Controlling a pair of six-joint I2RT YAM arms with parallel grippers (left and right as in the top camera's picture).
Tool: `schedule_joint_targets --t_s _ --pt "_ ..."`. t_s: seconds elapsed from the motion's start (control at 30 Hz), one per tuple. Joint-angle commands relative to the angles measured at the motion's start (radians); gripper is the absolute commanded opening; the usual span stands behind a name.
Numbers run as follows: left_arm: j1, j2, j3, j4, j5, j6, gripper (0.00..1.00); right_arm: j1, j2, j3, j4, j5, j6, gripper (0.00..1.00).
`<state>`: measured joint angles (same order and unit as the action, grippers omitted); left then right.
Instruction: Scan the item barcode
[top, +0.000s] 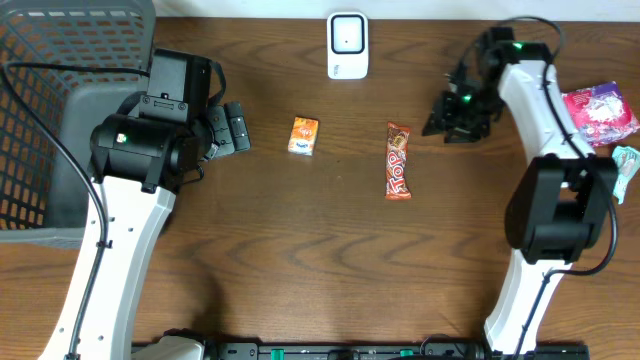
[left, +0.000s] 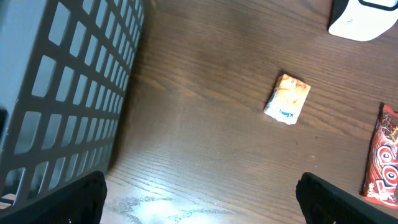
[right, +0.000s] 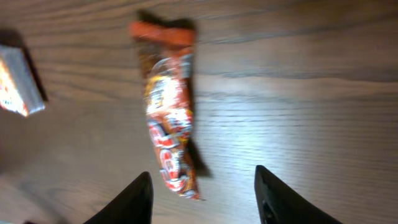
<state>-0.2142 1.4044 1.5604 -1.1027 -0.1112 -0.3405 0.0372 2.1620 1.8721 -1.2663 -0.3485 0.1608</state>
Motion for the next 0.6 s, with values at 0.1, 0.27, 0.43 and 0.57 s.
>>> schedule_joint_targets --t_s 0.1,0.27,0.43,0.57 --pt "0.002 0.000 0.014 -0.004 -0.008 -0.005 0.98 0.143 -0.010 -0.063 0.045 0.184 0.043 0.66" --pt "0.002 0.000 0.014 -0.004 -0.008 -0.005 0.98 0.197 -0.010 -0.166 0.135 0.264 0.140 0.72" --pt "0.002 0.000 0.014 -0.004 -0.008 -0.005 0.98 0.236 -0.010 -0.280 0.273 0.261 0.168 0.68" --pt "0.002 0.000 0.014 -0.004 -0.008 -0.005 0.98 0.262 -0.010 -0.345 0.373 0.261 0.168 0.45"
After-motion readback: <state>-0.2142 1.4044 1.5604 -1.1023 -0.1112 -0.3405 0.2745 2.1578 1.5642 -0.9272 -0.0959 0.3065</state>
